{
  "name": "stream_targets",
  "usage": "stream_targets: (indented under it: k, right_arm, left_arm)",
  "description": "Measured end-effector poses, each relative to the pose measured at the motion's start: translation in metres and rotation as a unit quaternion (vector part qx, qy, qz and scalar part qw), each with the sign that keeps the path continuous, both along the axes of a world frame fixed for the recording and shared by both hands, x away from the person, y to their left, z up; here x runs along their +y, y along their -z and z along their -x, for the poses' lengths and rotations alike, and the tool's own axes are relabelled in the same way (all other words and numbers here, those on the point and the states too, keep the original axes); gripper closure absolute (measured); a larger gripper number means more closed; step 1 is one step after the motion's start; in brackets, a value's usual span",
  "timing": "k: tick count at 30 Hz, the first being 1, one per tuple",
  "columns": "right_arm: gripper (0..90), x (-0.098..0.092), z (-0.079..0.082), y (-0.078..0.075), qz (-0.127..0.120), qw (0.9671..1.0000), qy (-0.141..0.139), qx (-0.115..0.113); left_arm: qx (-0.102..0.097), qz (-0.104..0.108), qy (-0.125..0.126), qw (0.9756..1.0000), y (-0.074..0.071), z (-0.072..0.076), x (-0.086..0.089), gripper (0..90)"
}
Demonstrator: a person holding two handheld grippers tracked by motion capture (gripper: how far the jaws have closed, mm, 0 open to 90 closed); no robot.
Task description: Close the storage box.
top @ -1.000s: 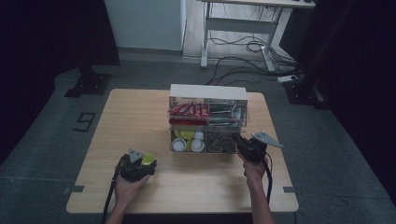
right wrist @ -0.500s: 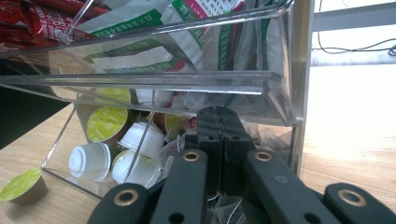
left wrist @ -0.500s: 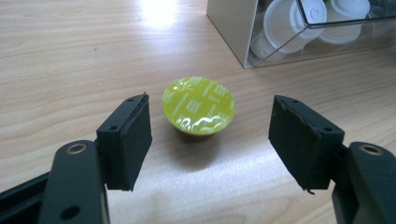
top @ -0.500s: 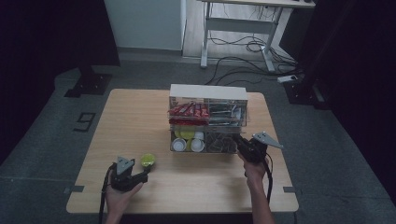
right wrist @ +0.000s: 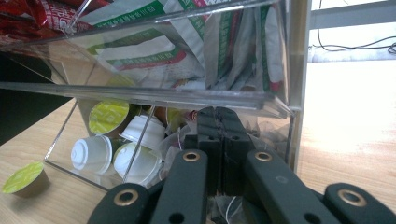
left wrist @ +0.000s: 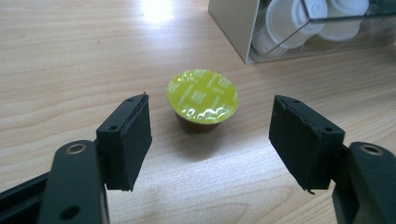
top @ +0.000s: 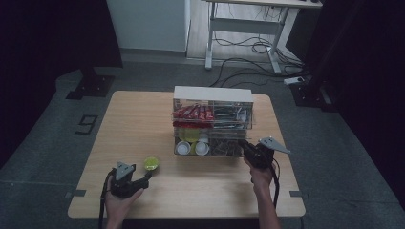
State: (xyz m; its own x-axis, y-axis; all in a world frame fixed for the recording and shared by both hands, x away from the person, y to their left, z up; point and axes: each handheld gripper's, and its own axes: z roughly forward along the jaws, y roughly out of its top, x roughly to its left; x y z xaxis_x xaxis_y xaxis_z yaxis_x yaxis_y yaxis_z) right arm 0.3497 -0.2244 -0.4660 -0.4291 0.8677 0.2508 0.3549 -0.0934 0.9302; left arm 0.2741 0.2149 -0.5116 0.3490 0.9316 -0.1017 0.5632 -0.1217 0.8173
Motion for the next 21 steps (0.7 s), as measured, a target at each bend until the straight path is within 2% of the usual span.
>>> stream_targets:
  k: [12,21]
  right_arm:
    - [89.4,-0.007,0.008,0.010,0.004,0.9999,0.008,0.014]
    - [89.4,-0.016,0.016,0.012,0.004,0.9997,0.012,0.019]
  left_arm:
    - [0.008,-0.001,0.012,0.9999,0.004,-0.002,-0.002,30.1]
    - [0.011,0.000,0.007,0.9999,0.004,-0.002,-0.001,30.1]
